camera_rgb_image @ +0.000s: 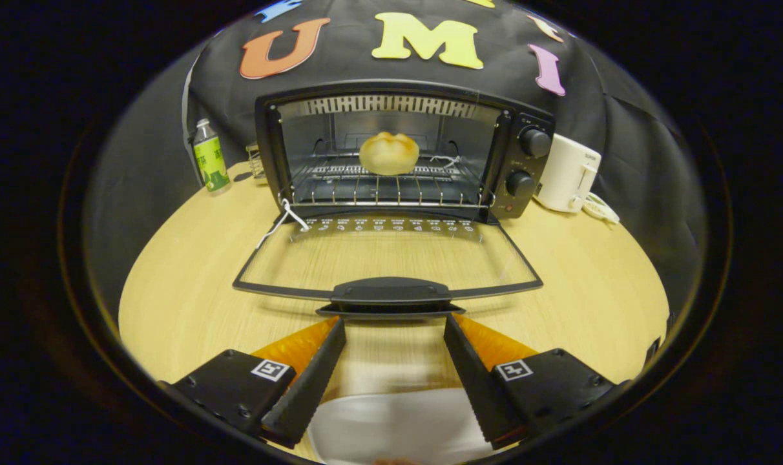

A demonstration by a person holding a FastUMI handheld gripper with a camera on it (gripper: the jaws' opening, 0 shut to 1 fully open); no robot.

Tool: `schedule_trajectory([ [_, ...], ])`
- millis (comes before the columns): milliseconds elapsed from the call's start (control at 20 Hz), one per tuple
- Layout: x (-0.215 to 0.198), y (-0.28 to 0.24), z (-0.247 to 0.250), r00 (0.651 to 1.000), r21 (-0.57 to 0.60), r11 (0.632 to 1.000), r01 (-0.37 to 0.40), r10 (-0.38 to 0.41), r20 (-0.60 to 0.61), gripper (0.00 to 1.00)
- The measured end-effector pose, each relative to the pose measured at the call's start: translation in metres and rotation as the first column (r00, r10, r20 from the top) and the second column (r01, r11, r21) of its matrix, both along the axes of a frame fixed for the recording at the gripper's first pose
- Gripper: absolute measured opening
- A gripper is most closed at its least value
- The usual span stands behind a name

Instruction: Open the toaster oven, put the food inside, and close the toaster oven door.

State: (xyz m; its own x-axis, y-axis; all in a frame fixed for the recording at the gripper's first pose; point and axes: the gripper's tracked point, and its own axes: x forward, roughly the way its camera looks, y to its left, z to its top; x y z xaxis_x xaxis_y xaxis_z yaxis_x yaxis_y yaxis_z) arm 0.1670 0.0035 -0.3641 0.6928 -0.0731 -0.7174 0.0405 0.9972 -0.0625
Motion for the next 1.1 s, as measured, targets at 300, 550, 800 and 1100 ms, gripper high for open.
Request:
schedule_trajectory([
  [300, 0.001, 0.001, 0.004, 0.999, -0.044, 0.999, -0.006, 0.004, -0.054, 1.00],
  [550, 0.001, 0.001, 0.011, 0.999, -0.005, 1.000, -0.004, 0.004, -0.041, 1.00],
  [800, 0.000, 0.001, 0.030, 1.000, 0.006, 1.000, -0.007, 0.007, 0.003, 1.00],
  [1100, 0.038, 0.003, 0.097, 0.957, 0.153, 0.988, 0.005, -0.049, 0.288, 1.00],
])
